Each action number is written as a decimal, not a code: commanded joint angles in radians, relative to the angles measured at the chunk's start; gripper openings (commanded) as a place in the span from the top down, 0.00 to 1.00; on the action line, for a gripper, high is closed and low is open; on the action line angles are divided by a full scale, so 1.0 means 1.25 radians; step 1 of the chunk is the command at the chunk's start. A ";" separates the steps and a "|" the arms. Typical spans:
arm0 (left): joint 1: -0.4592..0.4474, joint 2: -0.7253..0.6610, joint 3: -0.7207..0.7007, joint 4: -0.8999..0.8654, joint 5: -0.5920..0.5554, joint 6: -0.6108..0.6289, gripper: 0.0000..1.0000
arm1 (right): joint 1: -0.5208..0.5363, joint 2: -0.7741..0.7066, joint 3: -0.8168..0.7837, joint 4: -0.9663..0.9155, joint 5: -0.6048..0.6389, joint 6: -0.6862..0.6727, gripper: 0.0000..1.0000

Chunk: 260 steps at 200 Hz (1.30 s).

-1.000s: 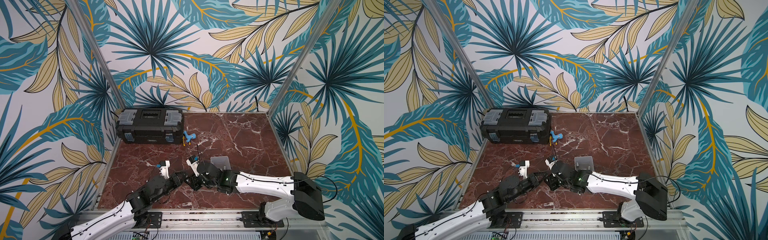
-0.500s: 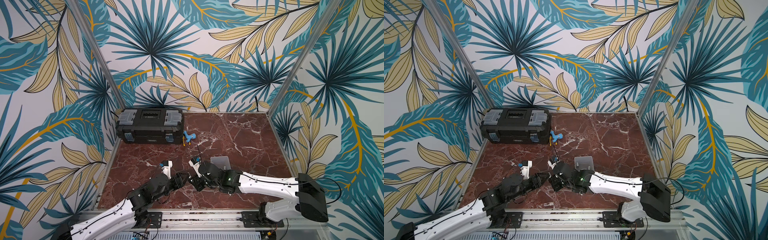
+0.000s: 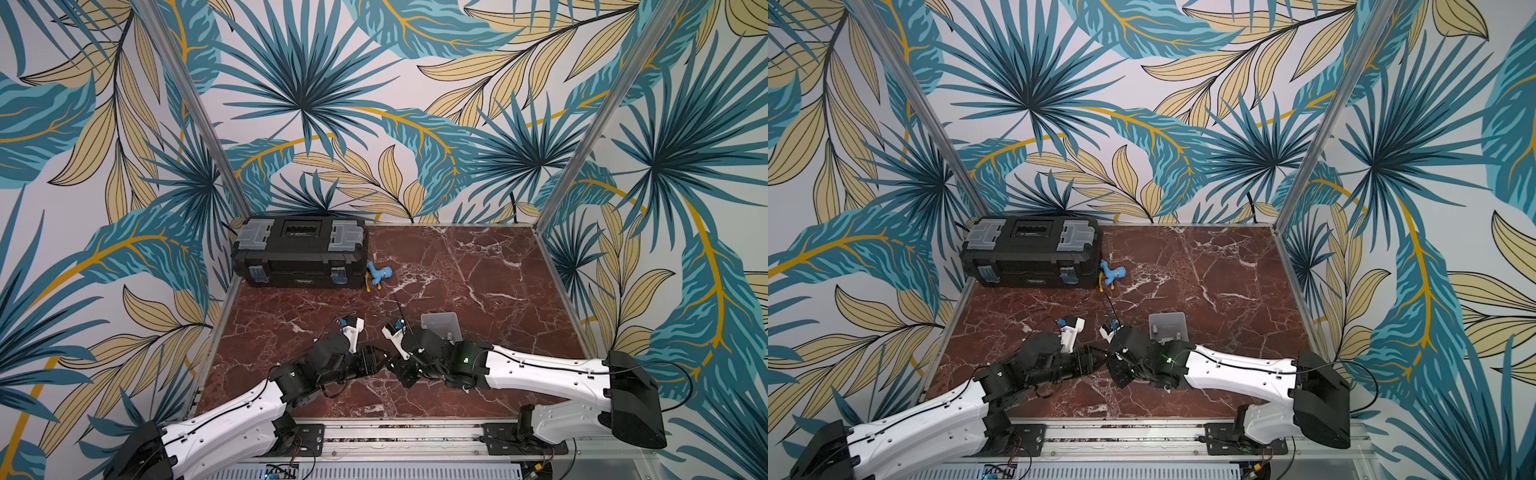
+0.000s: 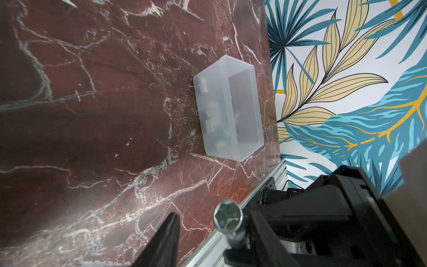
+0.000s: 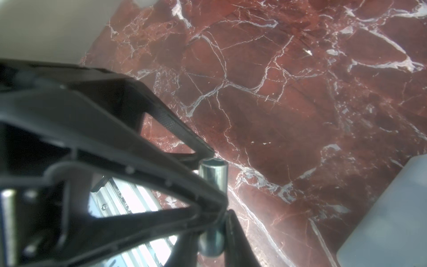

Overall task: Put the socket on the desktop into the storage box
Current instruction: Adjust the socket head.

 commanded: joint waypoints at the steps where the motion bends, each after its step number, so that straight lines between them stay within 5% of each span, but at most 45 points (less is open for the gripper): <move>1: 0.008 0.013 0.032 0.029 0.038 0.020 0.52 | 0.011 -0.018 -0.006 0.020 -0.023 -0.029 1.00; 68: 0.031 0.022 0.025 0.042 0.057 0.008 0.71 | 0.017 -0.010 -0.006 0.014 -0.016 -0.033 1.00; 112: 0.038 0.020 0.020 0.048 0.057 -0.001 1.00 | 0.019 -0.009 -0.003 0.014 0.000 -0.026 1.00; 138: 0.039 0.017 0.018 0.047 0.045 -0.008 1.00 | 0.018 -0.021 -0.005 0.017 0.025 -0.011 0.99; 158: 0.041 0.005 0.010 0.057 0.029 -0.024 1.00 | 0.018 -0.038 -0.017 0.031 0.065 0.011 0.57; 174: 0.045 -0.012 -0.010 0.101 0.022 -0.057 1.00 | 0.017 -0.052 -0.046 0.093 0.063 0.041 0.42; 206: 0.050 -0.030 -0.056 0.221 0.033 -0.115 1.00 | 0.006 -0.054 -0.112 0.224 -0.006 0.100 0.43; 260: 0.052 -0.056 -0.093 0.233 0.038 -0.134 1.00 | -0.024 -0.081 -0.149 0.308 -0.070 0.134 0.53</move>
